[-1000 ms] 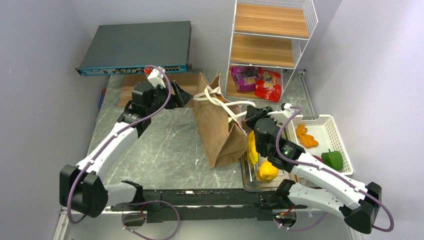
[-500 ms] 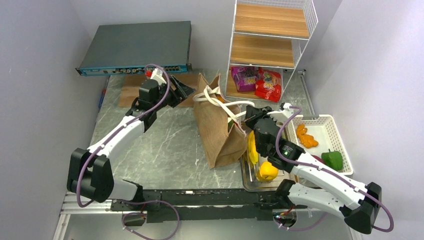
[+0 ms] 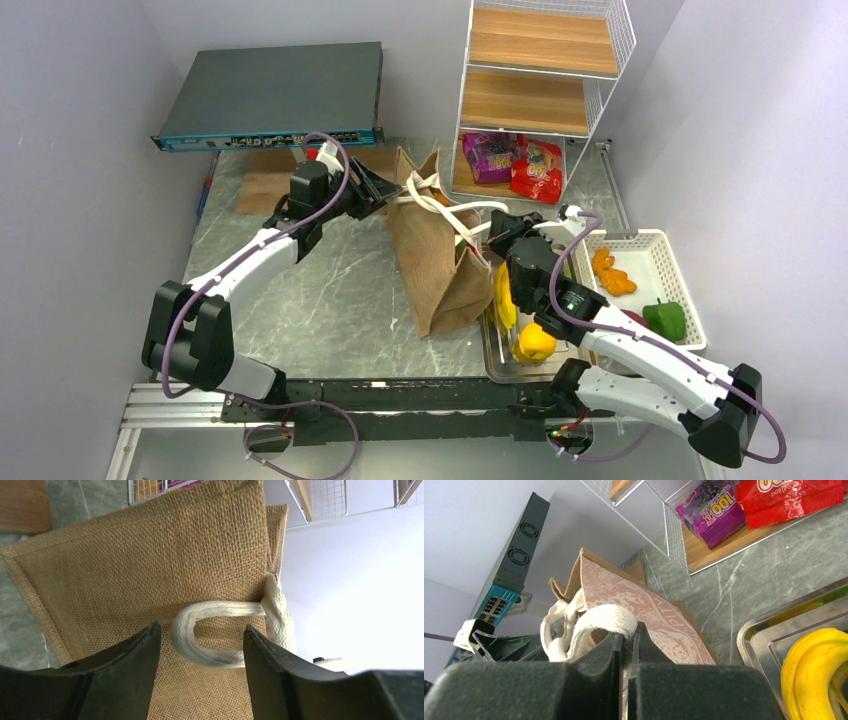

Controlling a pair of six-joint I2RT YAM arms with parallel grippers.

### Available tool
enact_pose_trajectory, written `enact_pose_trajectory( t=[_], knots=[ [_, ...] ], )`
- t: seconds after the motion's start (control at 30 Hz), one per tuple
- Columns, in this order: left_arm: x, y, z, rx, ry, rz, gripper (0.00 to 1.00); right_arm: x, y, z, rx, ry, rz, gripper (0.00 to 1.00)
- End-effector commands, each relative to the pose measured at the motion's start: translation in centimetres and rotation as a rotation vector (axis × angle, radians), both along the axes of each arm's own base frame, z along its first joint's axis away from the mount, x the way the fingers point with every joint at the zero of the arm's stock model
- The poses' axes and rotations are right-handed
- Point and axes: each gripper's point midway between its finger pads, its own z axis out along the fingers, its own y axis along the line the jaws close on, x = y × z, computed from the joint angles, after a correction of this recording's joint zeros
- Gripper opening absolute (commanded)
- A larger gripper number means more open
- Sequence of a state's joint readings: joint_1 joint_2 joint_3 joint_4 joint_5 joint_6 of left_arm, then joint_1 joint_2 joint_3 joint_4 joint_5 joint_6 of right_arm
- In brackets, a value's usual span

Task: Place the food into the grocery bag and tie it
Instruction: Tie the grocery bag at the center of the board.

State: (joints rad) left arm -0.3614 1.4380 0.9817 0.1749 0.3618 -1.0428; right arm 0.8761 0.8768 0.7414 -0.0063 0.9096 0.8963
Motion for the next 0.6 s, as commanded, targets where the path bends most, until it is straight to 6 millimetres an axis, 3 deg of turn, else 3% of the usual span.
enact_pose_trajectory(
  t=[0.0,0.3,0.5,0.57],
  knots=[
    [-0.4,-1.0,1.2,-0.026,-0.037,-0.020,0.63,0.2,0.3,1.5,0.039,-0.045,0.005,0.00],
    [0.2,-1.2,1.5,-0.014,-0.062,-0.001,0.33,0.2,0.5,1.5,0.044,-0.045,0.011,0.00],
    [0.2,-0.5,2.7,0.022,-0.111,0.027,0.00,0.0,0.3,1.6,0.033,-0.048,0.014,0.00],
    [0.0,0.4,3.4,0.059,-0.140,0.057,0.00,0.0,0.2,1.8,0.030,-0.050,0.013,0.00]
  ],
)
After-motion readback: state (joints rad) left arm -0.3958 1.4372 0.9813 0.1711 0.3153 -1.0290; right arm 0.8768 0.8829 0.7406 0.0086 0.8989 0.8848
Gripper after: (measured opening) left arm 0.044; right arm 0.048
